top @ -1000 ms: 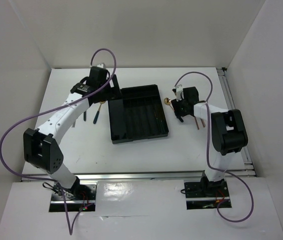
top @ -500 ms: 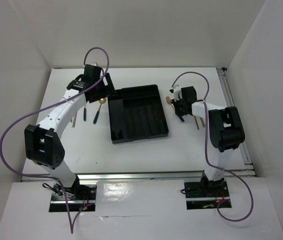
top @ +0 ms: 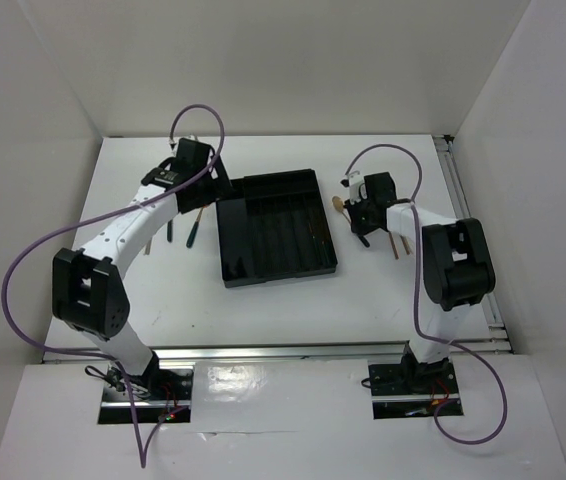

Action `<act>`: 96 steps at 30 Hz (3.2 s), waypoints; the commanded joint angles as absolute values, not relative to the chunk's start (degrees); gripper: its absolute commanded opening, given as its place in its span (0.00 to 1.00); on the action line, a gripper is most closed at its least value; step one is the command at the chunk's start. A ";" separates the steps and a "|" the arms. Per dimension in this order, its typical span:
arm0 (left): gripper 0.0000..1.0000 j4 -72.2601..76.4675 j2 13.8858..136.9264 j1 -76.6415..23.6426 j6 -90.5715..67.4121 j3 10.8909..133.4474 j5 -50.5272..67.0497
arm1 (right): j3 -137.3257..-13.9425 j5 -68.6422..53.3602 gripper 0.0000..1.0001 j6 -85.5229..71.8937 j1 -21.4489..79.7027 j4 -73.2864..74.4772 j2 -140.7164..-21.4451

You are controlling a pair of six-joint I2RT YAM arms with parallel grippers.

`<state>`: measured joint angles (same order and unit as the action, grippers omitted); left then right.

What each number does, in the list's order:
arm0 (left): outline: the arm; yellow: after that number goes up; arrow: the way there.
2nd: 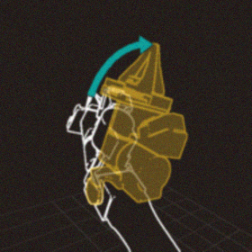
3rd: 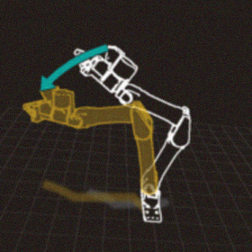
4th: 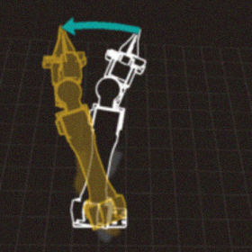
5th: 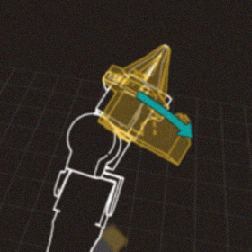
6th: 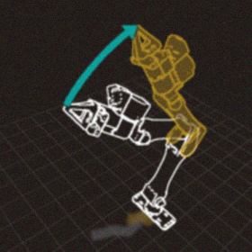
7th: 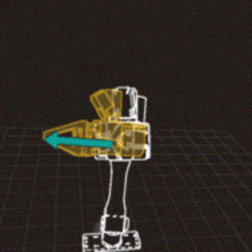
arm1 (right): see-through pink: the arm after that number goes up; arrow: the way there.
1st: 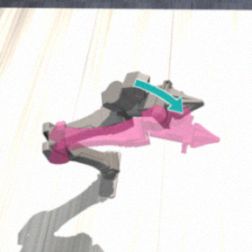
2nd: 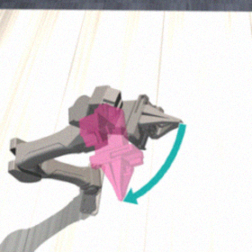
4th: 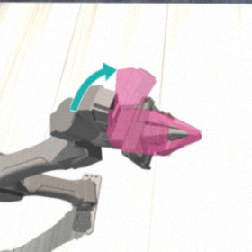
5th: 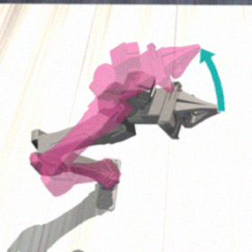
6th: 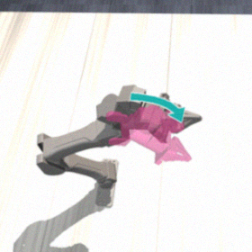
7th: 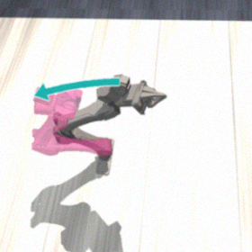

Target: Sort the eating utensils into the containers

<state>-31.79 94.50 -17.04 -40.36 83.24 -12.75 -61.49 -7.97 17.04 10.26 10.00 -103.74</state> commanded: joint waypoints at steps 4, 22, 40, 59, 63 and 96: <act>1.00 -28.83 89.74 -19.07 -43.50 79.37 -18.28 | -69.95 -9.76 0.00 12.66 10.20 14.33 -95.81; 1.00 -35.95 93.69 -19.69 -47.90 84.38 -27.95 | -82.79 -20.74 0.00 -10.28 17.66 27.60 -98.69; 1.00 -35.95 92.02 -19.16 -48.43 82.79 -28.48 | -81.30 -18.28 0.00 -22.58 23.82 30.84 -102.57; 1.00 -35.95 92.02 -18.63 -47.90 83.32 -29.00 | -77.70 -19.16 0.00 -26.81 22.15 31.38 -106.25; 1.00 -35.95 92.55 -18.63 -47.90 83.32 -29.00 | -78.22 -19.16 0.00 -26.81 21.53 31.38 -107.92; 0.96 -40.34 94.66 -18.11 -34.81 83.77 -22.15 | -79.89 -19.51 0.37 -14.16 19.78 25.58 -105.03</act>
